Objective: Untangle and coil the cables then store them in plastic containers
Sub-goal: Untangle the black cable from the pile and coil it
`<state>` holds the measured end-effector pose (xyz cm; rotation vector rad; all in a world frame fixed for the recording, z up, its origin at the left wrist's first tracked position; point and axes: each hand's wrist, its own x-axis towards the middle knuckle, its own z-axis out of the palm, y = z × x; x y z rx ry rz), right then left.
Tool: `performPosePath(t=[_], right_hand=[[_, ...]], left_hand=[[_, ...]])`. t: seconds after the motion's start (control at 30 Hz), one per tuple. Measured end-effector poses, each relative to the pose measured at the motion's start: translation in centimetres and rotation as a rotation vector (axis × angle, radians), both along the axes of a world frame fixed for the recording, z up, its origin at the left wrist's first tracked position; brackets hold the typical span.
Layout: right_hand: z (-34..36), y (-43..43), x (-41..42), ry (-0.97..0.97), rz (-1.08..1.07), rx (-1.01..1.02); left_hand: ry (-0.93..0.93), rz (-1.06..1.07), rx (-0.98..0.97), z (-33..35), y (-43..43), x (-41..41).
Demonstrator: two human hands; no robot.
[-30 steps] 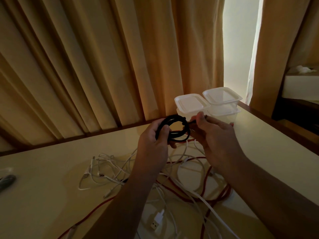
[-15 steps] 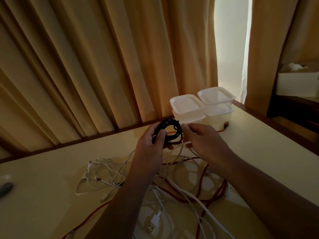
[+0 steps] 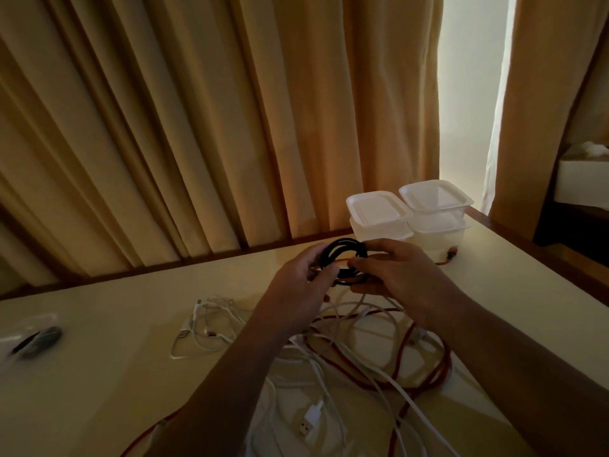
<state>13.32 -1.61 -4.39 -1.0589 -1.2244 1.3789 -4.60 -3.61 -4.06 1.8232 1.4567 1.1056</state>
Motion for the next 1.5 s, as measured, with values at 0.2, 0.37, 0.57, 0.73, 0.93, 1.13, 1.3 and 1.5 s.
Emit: performPosePath(t=[0.2,0.37,0.57,0.73,0.93,1.13,1.3,1.5], right_hand=[[2.5,0.2,-4.5,-0.306,0.098,0.203],[5.2,-0.4,-12.7,-0.372,0.279,0.277],[6.0,-2.9,-23.4,-0.413,0.426,0.362],[5.3,-4.6,-31.8,-0.654,0.577,0.667],[1.7,-3.6,-40.6,-0.856,0.68,0.848],[-1.1,-2.8,-45.8,-1.01,0.768,0.94],[-2.6,-2.7,-48.3,-1.052,0.774,0.99],[-3.9,-2.5,-48.8,-0.973,0.775,1.016]], left_hand=[[-0.059,0.159,0.098,2.6,-2.6,-4.4],[-0.213,0.323,0.094,3.6,-6.2,-11.3],[-0.395,0.559,0.111,3.4,-11.2,-21.8],[-0.372,0.832,0.15,3.1,-15.3,-32.3],[-0.134,1.024,0.074,2.4,-15.5,-42.4],[0.238,1.01,-0.123,1.9,-11.7,-47.9],[0.771,0.797,-0.339,1.5,-8.5,-49.9],[1.103,0.677,-0.561,0.7,-6.9,-51.0]])
